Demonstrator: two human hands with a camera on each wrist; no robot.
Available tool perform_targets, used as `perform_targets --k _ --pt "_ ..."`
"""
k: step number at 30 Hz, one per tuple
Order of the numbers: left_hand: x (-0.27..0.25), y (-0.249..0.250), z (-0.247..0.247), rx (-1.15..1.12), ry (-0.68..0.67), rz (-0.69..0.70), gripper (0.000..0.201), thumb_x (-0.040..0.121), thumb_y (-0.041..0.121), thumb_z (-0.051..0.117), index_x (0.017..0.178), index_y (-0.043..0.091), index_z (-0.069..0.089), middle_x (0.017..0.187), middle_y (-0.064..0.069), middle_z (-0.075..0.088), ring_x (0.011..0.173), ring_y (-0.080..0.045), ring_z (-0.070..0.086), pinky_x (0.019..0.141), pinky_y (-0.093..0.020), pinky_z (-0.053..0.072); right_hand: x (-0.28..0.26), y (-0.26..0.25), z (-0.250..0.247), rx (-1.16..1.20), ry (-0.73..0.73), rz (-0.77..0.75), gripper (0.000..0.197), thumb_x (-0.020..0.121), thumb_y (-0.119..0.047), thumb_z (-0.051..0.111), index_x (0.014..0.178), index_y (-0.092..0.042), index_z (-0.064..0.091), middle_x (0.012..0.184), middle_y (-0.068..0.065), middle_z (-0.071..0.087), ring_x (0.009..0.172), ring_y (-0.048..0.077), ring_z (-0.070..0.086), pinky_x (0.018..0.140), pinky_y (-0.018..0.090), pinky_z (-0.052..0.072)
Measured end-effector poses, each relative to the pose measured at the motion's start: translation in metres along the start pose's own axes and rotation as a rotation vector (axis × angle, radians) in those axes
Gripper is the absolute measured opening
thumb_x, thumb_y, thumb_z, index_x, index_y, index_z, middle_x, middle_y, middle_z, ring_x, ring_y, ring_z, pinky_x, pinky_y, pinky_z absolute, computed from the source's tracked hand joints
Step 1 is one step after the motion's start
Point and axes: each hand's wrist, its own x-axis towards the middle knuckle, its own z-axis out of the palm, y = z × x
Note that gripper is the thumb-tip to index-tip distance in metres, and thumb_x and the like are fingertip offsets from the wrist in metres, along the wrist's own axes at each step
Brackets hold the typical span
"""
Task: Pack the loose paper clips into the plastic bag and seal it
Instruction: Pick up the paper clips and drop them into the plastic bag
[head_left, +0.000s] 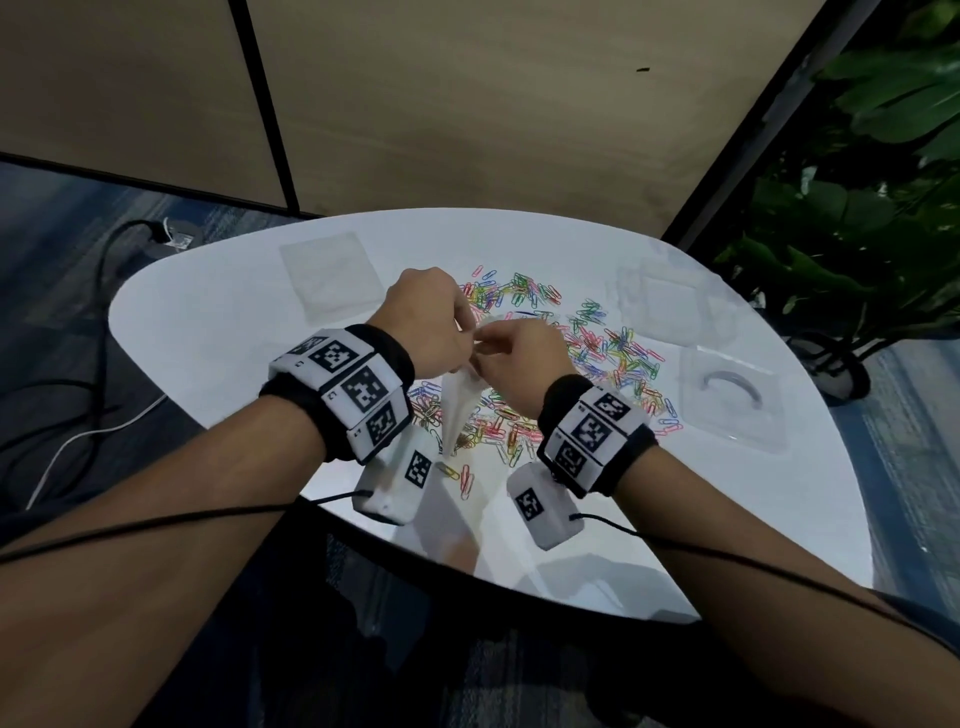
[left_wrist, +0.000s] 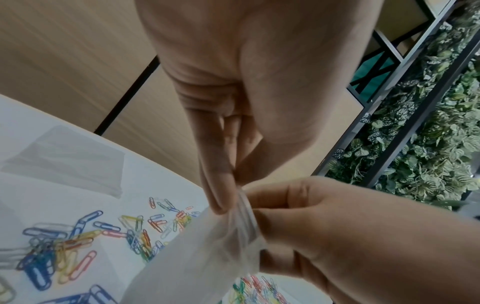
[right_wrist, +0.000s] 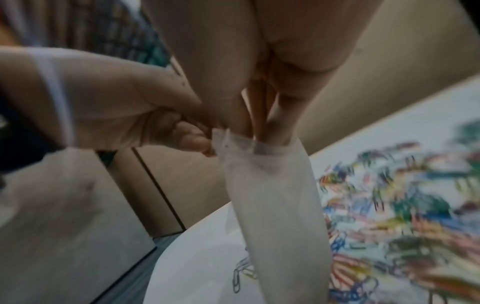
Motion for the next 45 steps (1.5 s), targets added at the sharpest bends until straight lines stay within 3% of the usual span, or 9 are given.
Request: perform_targets --k 2,6,9,13,16,25,30,38,45 --pt "0.001 -0.002 -0.005 0.015 0.027 -0.009 0.016 0.084 0.007 0.068 0.095 0.009 0.080 0.076 -0.007 0.069 0.082 -0.025 0.075 0.076 -0.032 0.061 -0.006 -0.012 -0.004 -0.176 -0.052 -0.174 0.026 0.092 -0.010 0.056 0.109 -0.015 0.075 0.092 0.000 0.071 0.075 0.007 0.060 0.071 0.010 0.044" --pt "0.003 -0.014 -0.023 0.023 0.102 -0.041 0.016 0.084 0.011 0.067 0.093 0.012 0.081 0.075 -0.007 0.072 0.086 -0.024 0.074 0.086 -0.037 0.061 -0.015 -0.027 -0.018 0.096 0.061 -0.273 0.022 0.092 -0.006 0.059 0.104 -0.013 0.075 0.102 -0.001 0.074 0.088 0.011 0.070 0.082 0.023 0.057" --pt "-0.001 -0.031 -0.043 -0.022 0.134 -0.078 0.017 0.083 0.010 0.063 0.085 0.014 0.080 0.074 -0.007 0.075 0.087 -0.025 0.074 0.089 -0.038 0.060 -0.019 -0.005 -0.024 0.050 0.026 -0.093 0.021 0.086 -0.013 0.071 0.107 -0.011 0.070 0.092 0.004 0.072 0.078 0.022 0.073 0.066 0.036 0.062" --pt "-0.015 -0.060 -0.068 -0.061 0.164 -0.145 0.018 0.085 0.008 0.060 0.089 0.012 0.078 0.076 -0.009 0.078 0.072 -0.021 0.077 0.084 -0.032 0.061 -0.044 0.054 0.001 -0.350 -0.374 0.384 0.083 0.066 -0.037 0.087 0.130 -0.017 0.039 0.119 0.012 0.057 0.074 0.021 0.071 0.061 0.030 0.060" --pt "-0.026 -0.081 -0.075 -0.016 0.159 -0.168 0.020 0.085 0.007 0.059 0.090 0.013 0.077 0.078 -0.009 0.078 0.077 -0.019 0.073 0.088 -0.031 0.059 -0.052 0.082 0.038 -0.470 -0.325 0.254 0.099 0.060 -0.039 0.089 0.139 -0.019 0.032 0.134 0.010 0.040 0.109 0.027 0.057 0.092 0.037 0.053" --pt "-0.030 -0.115 -0.073 0.049 0.076 -0.254 0.021 0.086 0.006 0.057 0.091 0.015 0.076 0.080 -0.009 0.077 0.073 -0.020 0.073 0.084 -0.030 0.059 -0.005 0.070 0.097 -0.723 -0.162 -0.162 0.061 0.088 -0.017 0.061 0.142 -0.030 0.037 0.146 0.011 0.031 0.125 0.032 0.043 0.098 0.045 0.049" --pt "-0.022 -0.115 -0.071 0.064 0.033 -0.252 0.018 0.088 0.008 0.059 0.090 0.015 0.075 0.077 -0.005 0.074 0.065 -0.019 0.077 0.073 -0.027 0.059 0.014 0.070 0.101 -0.879 -0.168 -0.314 0.022 0.088 0.000 0.057 0.106 -0.009 0.066 0.100 0.011 0.061 0.091 0.028 0.061 0.071 0.032 0.051" --pt "-0.017 -0.104 -0.064 0.067 0.019 -0.225 0.017 0.088 0.008 0.060 0.091 0.014 0.075 0.081 -0.005 0.075 0.070 -0.020 0.075 0.083 -0.032 0.060 0.025 0.056 0.040 0.036 0.007 0.265 0.015 0.080 -0.002 0.075 0.078 -0.016 0.078 0.080 0.004 0.076 0.073 0.019 0.073 0.075 0.032 0.061" --pt "-0.012 -0.095 -0.057 0.048 0.027 -0.203 0.020 0.087 0.007 0.058 0.094 0.013 0.076 0.063 0.003 0.065 0.071 -0.021 0.076 0.083 -0.032 0.061 0.019 -0.037 0.026 0.873 -0.132 0.194 0.019 0.081 0.010 0.068 0.100 0.008 0.069 0.098 0.020 0.072 0.088 0.029 0.072 0.081 0.029 0.060"
